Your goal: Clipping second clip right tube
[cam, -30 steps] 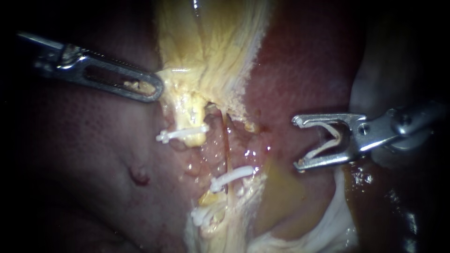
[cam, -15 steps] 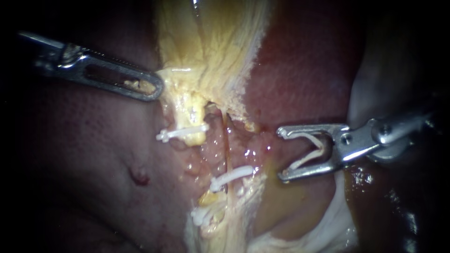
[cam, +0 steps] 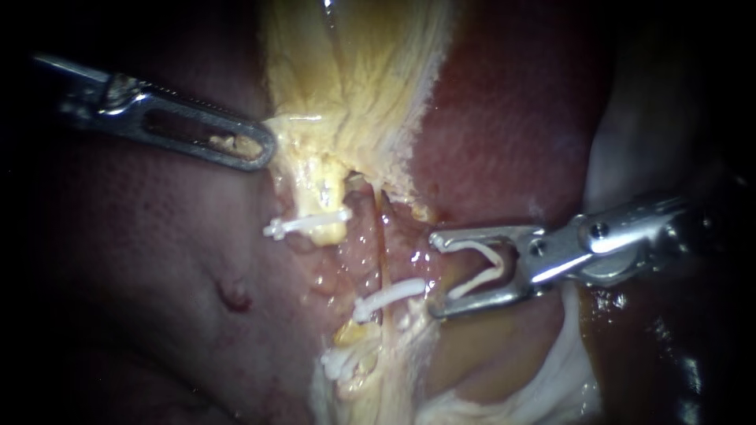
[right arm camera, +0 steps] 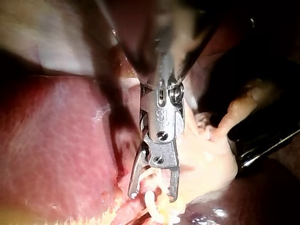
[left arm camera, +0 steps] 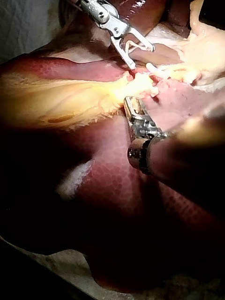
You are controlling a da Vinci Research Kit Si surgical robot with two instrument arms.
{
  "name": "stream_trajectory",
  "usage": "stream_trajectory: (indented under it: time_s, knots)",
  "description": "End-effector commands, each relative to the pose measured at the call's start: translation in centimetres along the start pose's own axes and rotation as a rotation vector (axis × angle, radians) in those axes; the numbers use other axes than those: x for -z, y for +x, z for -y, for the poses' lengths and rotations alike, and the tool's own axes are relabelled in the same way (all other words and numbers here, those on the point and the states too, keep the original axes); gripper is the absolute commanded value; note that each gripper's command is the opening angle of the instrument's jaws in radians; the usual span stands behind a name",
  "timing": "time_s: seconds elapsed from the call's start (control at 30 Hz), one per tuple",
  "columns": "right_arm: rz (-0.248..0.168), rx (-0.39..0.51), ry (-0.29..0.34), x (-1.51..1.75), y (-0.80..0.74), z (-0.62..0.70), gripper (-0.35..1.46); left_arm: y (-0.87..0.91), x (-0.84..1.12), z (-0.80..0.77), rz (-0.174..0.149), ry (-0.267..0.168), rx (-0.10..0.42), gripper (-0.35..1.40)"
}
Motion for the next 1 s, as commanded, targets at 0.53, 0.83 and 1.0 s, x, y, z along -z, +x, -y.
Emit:
stream_trajectory:
  time_s: [0.53, 0.83, 1.0]
  knots:
    - [-0.032, -0.167, 0.037, -0.34, -0.12, -0.28, 0.48, 0.01, -0.01, 0.0, 0.0, -0.001, 0.0, -0.35]
    - [-0.081, -0.212, 0.074, -0.56, -0.1, -0.31, 0.48, 0.01, -0.03, 0.0, 0.001, -0.002, 0.0, -0.35]
    - [-0.108, -0.237, 0.099, -0.63, -0.09, -0.31, 0.48, 0.01, -0.04, 0.0, 0.001, -0.002, 0.0, -0.35]
